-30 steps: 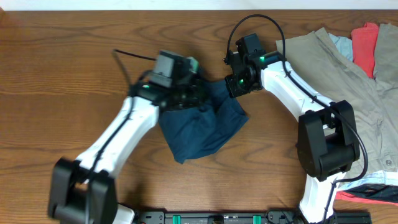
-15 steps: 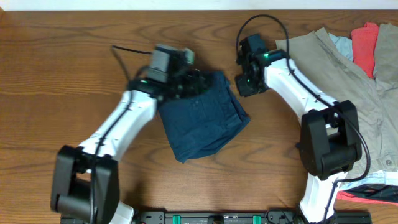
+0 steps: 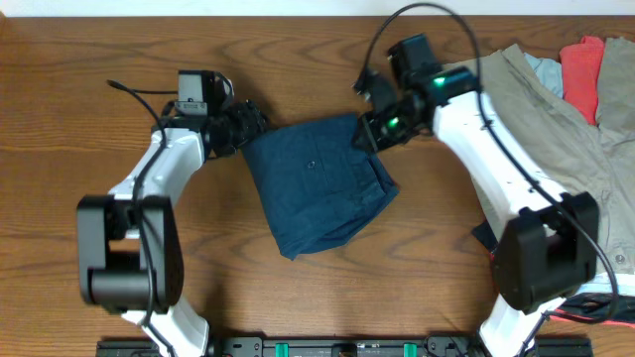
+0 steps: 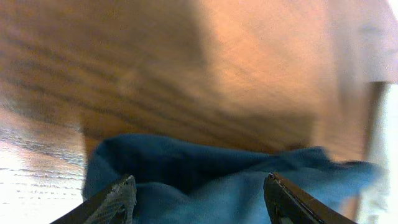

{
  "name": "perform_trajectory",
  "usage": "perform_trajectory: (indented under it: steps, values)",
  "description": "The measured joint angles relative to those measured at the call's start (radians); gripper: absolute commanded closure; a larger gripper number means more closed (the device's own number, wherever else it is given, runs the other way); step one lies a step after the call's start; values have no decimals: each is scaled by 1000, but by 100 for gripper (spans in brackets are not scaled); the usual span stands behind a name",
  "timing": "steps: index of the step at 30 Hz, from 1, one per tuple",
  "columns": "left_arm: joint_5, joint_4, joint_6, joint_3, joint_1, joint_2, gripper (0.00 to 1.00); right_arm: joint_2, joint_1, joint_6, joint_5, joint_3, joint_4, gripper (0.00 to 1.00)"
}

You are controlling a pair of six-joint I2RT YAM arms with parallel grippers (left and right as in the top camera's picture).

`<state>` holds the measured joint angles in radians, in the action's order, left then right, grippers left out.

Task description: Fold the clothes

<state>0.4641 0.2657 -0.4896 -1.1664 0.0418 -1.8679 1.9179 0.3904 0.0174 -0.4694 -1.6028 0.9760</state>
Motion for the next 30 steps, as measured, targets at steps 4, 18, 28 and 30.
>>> perform_trajectory:
  steps: [4, 18, 28, 30]
  values:
    - [0, 43, 2, -1, 0, -74, 34, 41, 58, 3, -6, 53, 19, 79]
    - [-61, 654, 68, -29, -3, -84, 22, 87, 69, -114, 438, 257, -115, 64]
    - [26, 684, 176, -26, -3, -84, 0, 88, 11, -146, 569, 254, -218, 51]
    - [65, 662, 207, -26, -3, -79, 2, 88, 11, -147, 573, 254, -217, 49]
